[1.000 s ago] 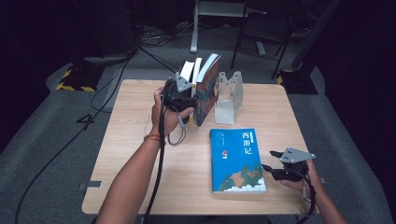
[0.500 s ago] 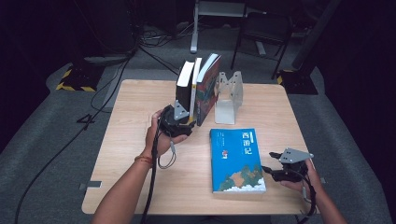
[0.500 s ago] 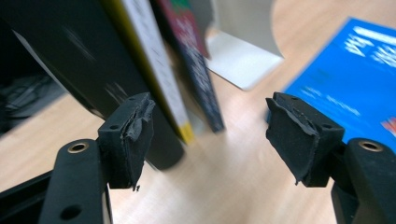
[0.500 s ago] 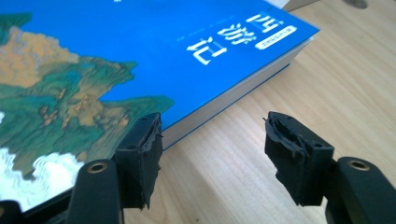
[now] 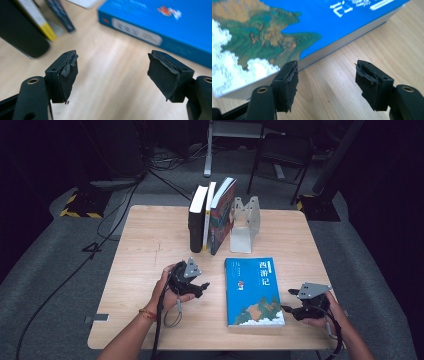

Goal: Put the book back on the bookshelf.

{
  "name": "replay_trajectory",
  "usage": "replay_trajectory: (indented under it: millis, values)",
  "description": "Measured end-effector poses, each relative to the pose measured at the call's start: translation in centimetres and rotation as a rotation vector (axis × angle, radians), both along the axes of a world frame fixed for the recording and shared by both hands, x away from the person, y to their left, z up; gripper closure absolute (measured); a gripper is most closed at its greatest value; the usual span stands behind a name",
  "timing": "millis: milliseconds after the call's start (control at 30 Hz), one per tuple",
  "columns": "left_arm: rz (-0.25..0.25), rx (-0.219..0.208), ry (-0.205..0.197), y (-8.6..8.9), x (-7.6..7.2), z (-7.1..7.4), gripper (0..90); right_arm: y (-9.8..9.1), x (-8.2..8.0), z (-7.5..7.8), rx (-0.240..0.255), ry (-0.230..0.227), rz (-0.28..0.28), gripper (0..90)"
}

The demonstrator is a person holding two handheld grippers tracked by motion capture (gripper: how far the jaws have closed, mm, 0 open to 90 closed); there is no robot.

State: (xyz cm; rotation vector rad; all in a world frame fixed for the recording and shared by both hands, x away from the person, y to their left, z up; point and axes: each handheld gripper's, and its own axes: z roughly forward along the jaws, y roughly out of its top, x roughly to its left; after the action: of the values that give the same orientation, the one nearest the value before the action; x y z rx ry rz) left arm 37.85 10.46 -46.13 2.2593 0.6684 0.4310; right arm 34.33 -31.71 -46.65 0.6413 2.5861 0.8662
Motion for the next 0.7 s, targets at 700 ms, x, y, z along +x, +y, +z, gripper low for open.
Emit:
replay_trajectory:
  millis: [700]
  values:
    - [-0.124, 0.044, 0.121, 0.0, -4.0, -3.6, 23.2, 0.1, -0.5, -1.2, -0.048, 0.117, 0.156, 35.3]
